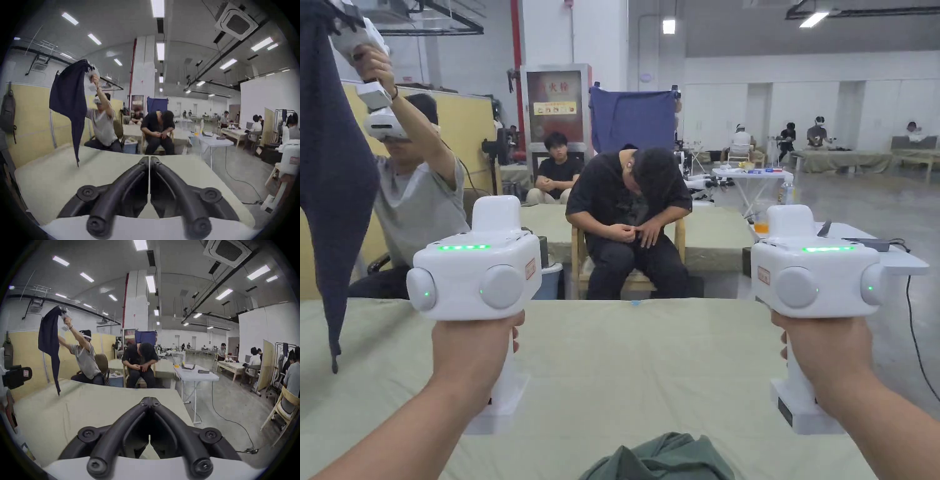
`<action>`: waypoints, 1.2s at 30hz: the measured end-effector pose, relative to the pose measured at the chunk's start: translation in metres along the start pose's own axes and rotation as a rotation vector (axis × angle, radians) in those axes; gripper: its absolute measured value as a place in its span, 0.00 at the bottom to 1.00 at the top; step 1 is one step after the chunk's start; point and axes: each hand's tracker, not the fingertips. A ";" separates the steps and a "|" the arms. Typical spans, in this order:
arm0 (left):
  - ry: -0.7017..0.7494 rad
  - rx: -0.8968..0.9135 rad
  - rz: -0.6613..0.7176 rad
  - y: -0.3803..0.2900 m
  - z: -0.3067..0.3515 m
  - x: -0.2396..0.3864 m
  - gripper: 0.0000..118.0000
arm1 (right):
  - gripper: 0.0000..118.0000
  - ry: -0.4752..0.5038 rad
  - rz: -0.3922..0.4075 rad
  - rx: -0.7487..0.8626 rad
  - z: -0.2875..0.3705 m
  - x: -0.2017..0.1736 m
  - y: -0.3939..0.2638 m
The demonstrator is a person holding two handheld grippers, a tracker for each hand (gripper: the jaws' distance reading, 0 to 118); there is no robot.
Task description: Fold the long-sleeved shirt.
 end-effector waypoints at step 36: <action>-0.206 -0.753 -0.062 -0.346 -0.059 0.034 0.19 | 0.07 0.089 0.130 -0.437 -0.106 0.006 -0.203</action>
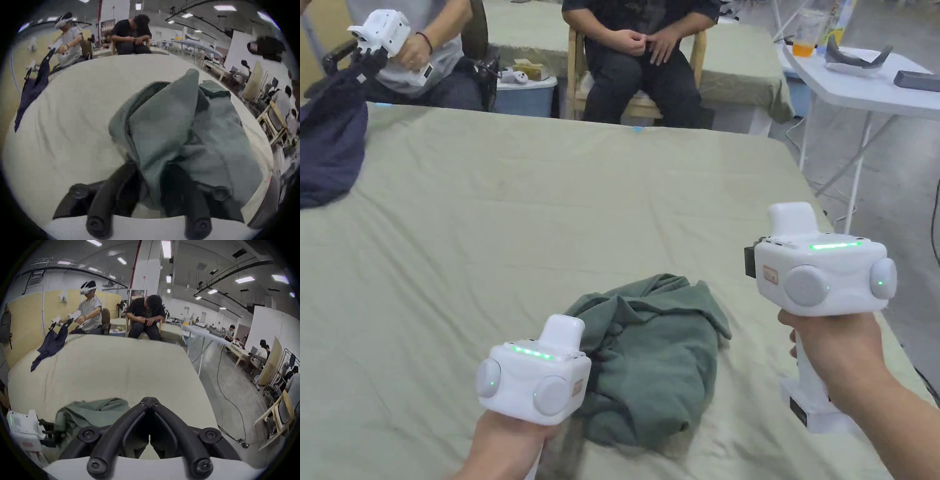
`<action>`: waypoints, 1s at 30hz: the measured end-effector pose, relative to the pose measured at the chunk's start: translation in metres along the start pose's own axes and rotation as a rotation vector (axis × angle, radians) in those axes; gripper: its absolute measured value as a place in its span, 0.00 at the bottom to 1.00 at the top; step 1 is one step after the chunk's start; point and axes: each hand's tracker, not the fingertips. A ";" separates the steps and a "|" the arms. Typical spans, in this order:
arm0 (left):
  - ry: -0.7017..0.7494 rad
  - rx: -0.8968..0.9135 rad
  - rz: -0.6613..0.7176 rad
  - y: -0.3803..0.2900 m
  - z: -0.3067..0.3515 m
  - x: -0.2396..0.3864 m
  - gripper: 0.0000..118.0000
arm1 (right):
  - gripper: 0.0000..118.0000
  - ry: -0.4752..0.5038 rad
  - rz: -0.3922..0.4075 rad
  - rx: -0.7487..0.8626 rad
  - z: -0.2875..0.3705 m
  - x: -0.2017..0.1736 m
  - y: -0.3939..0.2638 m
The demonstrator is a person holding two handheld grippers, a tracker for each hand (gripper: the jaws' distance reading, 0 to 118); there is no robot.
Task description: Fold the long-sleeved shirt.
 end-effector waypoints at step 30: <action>-0.148 0.011 0.064 0.020 0.023 -0.044 0.17 | 0.15 0.238 0.122 -0.368 -0.162 -0.041 0.032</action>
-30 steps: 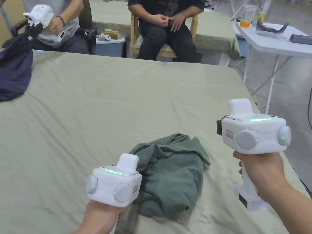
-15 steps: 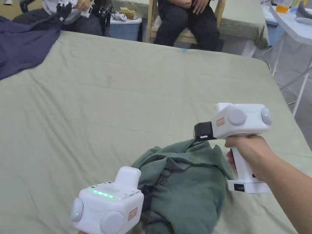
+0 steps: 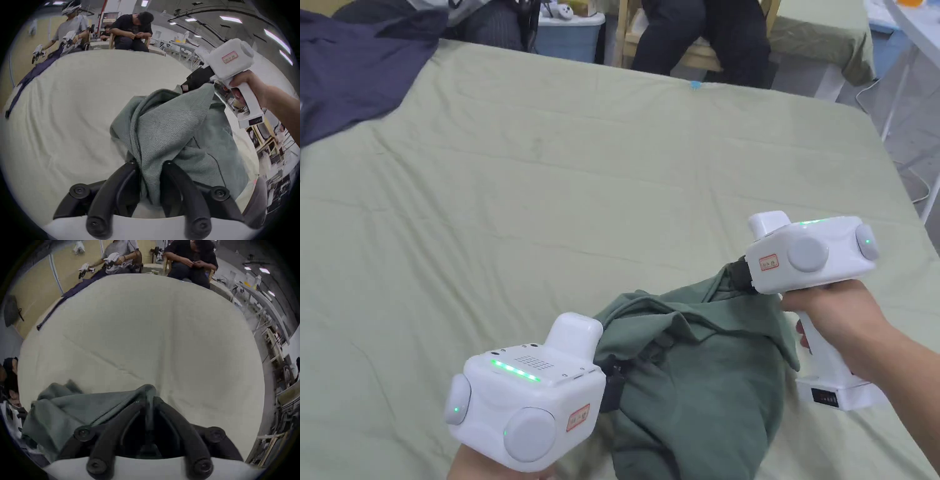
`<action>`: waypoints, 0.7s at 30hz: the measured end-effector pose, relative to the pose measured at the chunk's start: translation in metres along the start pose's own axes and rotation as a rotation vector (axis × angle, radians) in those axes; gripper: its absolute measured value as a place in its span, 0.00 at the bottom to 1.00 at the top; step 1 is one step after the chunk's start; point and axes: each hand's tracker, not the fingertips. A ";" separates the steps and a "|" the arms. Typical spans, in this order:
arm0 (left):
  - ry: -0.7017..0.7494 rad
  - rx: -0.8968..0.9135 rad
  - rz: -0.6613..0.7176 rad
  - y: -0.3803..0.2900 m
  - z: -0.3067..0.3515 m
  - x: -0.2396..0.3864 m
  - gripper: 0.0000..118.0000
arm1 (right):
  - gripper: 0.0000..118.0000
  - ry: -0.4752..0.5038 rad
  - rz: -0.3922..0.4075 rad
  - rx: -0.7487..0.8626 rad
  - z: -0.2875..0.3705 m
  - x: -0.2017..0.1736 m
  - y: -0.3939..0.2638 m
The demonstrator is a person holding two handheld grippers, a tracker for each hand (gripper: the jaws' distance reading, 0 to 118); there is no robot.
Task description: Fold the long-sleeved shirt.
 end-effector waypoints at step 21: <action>0.286 0.540 -0.194 0.191 0.273 0.023 0.13 | 0.15 -0.165 -0.285 0.872 0.417 0.019 0.058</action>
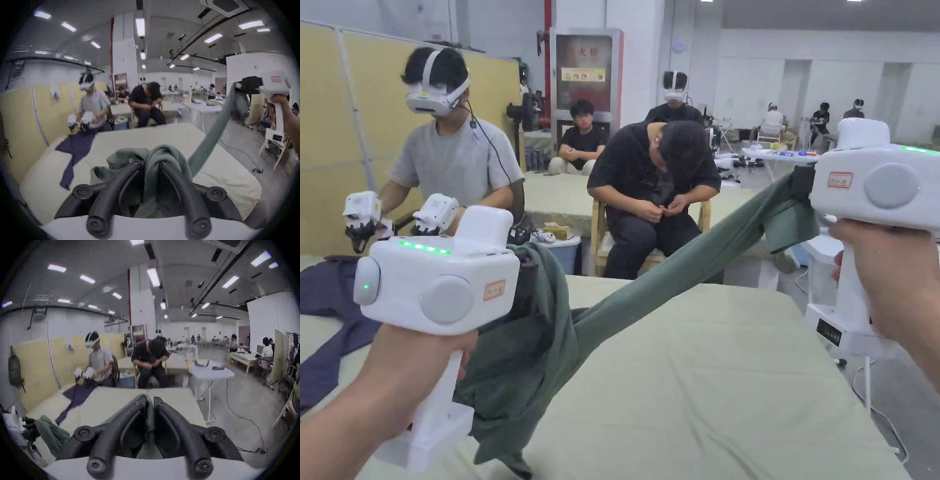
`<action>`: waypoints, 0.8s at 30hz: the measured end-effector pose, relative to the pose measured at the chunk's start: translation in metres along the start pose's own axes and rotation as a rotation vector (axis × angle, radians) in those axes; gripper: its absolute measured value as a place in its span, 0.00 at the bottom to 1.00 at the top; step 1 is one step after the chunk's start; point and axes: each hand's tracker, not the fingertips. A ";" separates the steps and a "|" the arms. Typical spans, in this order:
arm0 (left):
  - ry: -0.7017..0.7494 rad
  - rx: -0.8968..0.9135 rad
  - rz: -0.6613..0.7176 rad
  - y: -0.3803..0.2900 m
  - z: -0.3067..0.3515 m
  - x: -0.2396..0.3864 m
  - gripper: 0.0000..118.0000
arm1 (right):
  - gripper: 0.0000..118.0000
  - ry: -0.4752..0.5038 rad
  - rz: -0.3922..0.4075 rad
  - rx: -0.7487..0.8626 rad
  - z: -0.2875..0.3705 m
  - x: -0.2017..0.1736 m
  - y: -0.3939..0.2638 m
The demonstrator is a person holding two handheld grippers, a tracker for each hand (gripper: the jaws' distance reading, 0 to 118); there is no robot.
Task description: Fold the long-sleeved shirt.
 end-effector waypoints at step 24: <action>0.265 0.206 0.302 0.199 0.030 -0.118 0.13 | 0.15 -0.556 0.007 0.231 0.115 0.121 0.218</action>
